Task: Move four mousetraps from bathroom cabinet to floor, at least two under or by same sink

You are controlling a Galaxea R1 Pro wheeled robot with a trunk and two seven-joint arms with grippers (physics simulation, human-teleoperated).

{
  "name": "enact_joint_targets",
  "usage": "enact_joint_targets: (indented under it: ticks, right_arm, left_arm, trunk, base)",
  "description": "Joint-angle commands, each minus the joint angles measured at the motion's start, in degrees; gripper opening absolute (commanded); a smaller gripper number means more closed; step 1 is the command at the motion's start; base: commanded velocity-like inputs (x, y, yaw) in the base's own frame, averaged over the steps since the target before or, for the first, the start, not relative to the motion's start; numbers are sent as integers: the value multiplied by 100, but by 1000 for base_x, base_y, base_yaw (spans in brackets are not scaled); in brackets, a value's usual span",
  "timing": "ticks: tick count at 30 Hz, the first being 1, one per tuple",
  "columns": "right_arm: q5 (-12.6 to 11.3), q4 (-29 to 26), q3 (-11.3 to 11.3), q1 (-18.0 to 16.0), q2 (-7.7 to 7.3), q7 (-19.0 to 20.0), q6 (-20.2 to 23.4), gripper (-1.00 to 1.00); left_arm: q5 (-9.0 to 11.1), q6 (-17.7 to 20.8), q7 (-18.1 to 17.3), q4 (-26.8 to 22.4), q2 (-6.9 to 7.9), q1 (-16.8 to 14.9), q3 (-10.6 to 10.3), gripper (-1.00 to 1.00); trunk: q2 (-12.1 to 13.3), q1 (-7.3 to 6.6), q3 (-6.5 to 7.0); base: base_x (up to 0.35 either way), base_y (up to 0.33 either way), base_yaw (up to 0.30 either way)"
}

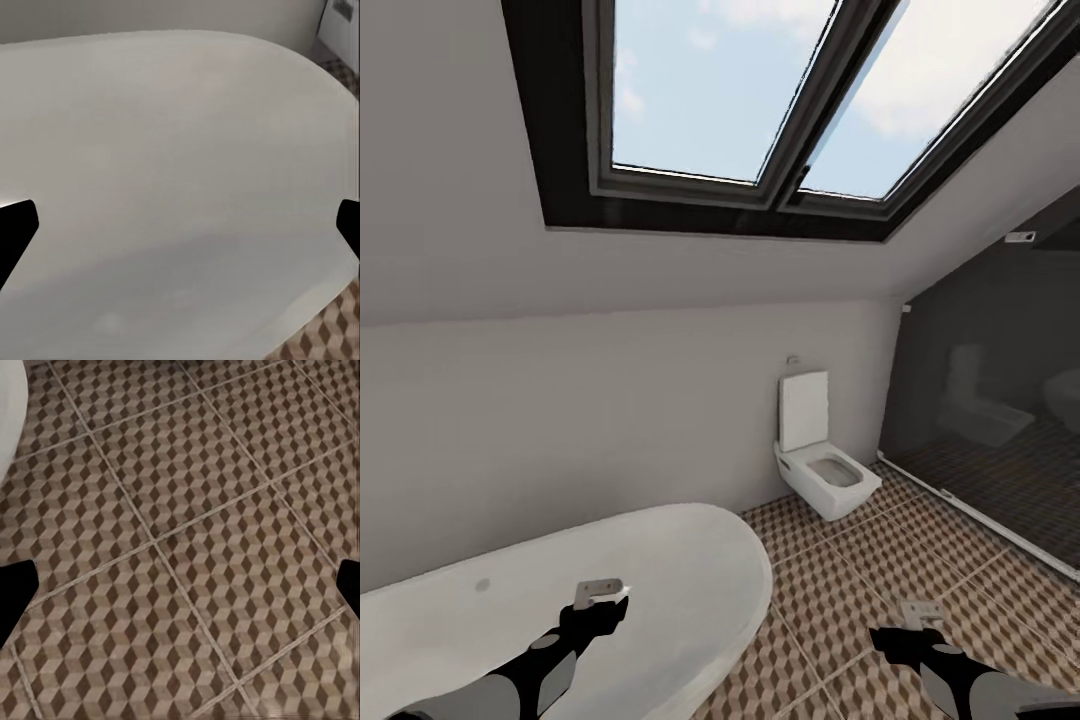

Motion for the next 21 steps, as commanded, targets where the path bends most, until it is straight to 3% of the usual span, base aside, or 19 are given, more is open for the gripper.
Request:
enact_joint_targets:
  ticks: [1,21]
  right_arm:
    - [-62,28,46,-10,2,32,-43,100]
    - [-62,28,45,-10,2,32,-44,100]
  left_arm:
    - [60,-17,-26,5,3,-1,-39,100]
    - [60,-17,-26,5,2,-1,-40,100]
  trunk:
    - [-5,3,-1]
    - [-5,3,22]
  base:
    - [0,0,-274]
    - [0,0,-274]
